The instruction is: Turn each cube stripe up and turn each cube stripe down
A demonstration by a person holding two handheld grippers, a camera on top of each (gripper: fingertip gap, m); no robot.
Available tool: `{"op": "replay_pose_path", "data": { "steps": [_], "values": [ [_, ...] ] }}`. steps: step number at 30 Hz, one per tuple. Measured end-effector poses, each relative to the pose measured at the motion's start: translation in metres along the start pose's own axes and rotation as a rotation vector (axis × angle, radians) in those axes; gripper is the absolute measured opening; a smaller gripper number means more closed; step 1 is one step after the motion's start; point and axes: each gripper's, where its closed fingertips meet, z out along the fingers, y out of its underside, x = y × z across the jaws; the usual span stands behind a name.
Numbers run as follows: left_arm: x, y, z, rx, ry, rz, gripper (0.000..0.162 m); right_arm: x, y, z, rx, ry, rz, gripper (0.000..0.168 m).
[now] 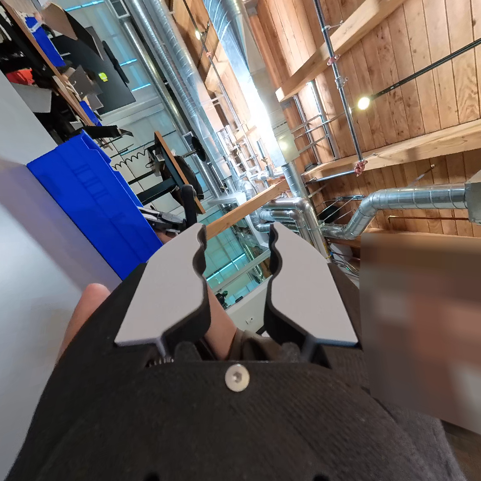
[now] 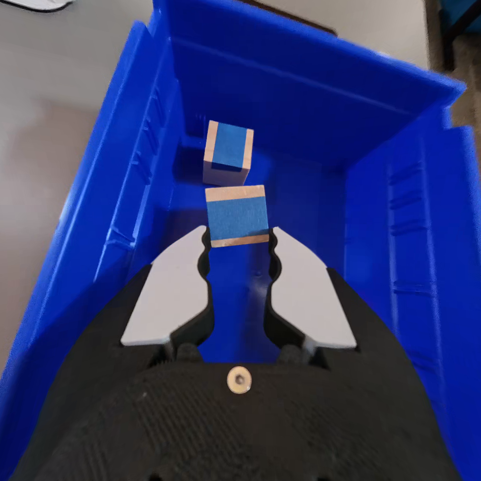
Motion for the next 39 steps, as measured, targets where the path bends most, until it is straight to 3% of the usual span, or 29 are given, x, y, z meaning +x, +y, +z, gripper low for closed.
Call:
{"op": "replay_pose_path", "data": {
  "steps": [6, 18, 23, 27, 31, 39],
  "values": [
    [0.000, -0.006, -0.013, 0.051, -0.040, 0.019, 0.045, -0.016, 0.012, 0.014, -0.110, -0.121, 0.157, 0.044],
    [-0.003, -0.012, -0.020, 0.084, -0.057, 0.011, 0.044, -0.017, 0.003, 0.007, -0.095, -0.120, 0.148, 0.057],
    [-0.003, -0.013, -0.020, 0.082, -0.061, 0.014, 0.044, -0.005, -0.028, -0.007, 0.108, -0.166, 0.223, 0.047],
    [-0.004, -0.014, -0.021, 0.089, -0.063, 0.017, 0.044, 0.011, -0.052, -0.024, 0.296, -0.197, 0.307, 0.026],
    [-0.005, -0.013, -0.021, 0.088, -0.065, 0.015, 0.043, 0.032, -0.033, -0.011, 0.245, -0.042, 0.212, 0.001],
    [-0.006, -0.011, -0.019, 0.081, -0.072, 0.019, 0.043, 0.013, 0.005, 0.018, 0.025, -0.112, 0.065, 0.001]
  ]
}}
